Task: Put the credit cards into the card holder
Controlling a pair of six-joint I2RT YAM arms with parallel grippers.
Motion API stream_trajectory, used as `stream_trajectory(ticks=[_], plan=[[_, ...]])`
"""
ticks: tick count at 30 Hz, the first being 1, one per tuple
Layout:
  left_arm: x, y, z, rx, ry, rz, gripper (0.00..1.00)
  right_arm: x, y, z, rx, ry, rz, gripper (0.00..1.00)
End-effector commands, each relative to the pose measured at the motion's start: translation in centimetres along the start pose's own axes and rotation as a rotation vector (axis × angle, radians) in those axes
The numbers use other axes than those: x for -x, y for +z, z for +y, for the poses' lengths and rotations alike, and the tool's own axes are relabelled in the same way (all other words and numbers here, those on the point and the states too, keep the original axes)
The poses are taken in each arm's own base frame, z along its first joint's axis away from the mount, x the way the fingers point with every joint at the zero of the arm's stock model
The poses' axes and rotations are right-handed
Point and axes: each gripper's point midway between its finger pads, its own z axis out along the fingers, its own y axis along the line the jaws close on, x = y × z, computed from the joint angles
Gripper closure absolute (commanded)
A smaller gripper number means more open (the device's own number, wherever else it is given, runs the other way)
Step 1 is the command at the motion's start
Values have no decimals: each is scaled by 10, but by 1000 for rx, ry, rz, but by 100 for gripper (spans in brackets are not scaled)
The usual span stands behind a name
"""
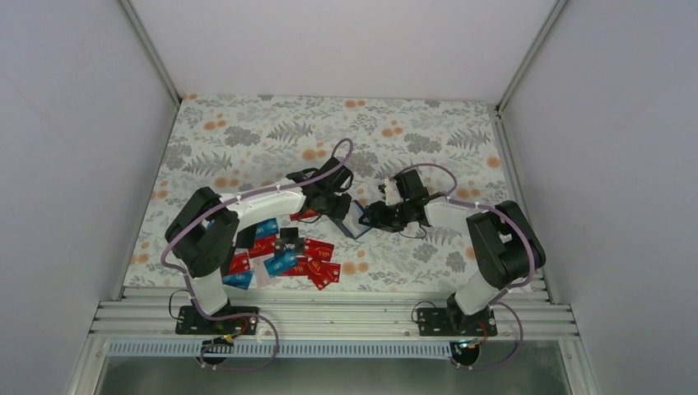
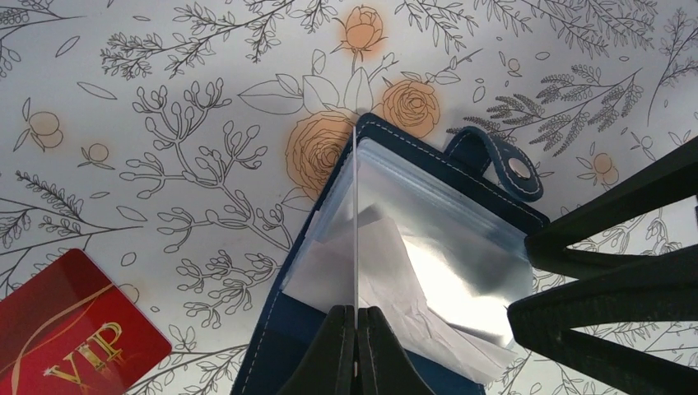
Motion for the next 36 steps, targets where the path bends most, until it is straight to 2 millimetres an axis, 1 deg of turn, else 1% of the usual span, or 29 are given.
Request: stream_trajectory(ticks=[1, 6, 10, 21, 22, 24, 30, 31, 33, 36], plan=[[2, -6, -2, -23, -16, -38, 98, -3, 4, 0, 35, -16, 19, 52], [1, -8, -4, -40, -19, -52, 98, -9, 8, -1, 56, -10, 37, 52], [3, -10, -7, -59, -12, -67, 98, -6, 8, 9, 102, -19, 33, 52], [-2, -3, -10, -90, -11, -69, 98, -4, 4, 38, 219, -76, 55, 51], [-2, -3, -10, -91, -12, -71, 98, -8, 10, 34, 220, -62, 80, 51], [-1, -4, -11, -96, -12, -78, 98, -11, 13, 36, 239, -64, 95, 52], [3, -9, -15, -128, -22, -120, 98, -18, 15, 47, 290, -86, 124, 52], [3, -10, -16, -137, -25, -129, 98, -18, 15, 49, 291, -94, 122, 54], [4, -14, -17, -149, -27, -152, 98, -16, 16, 50, 273, -104, 111, 64], [8, -24, -17, -160, -33, -189, 98, -11, 20, 41, 184, -107, 84, 76]])
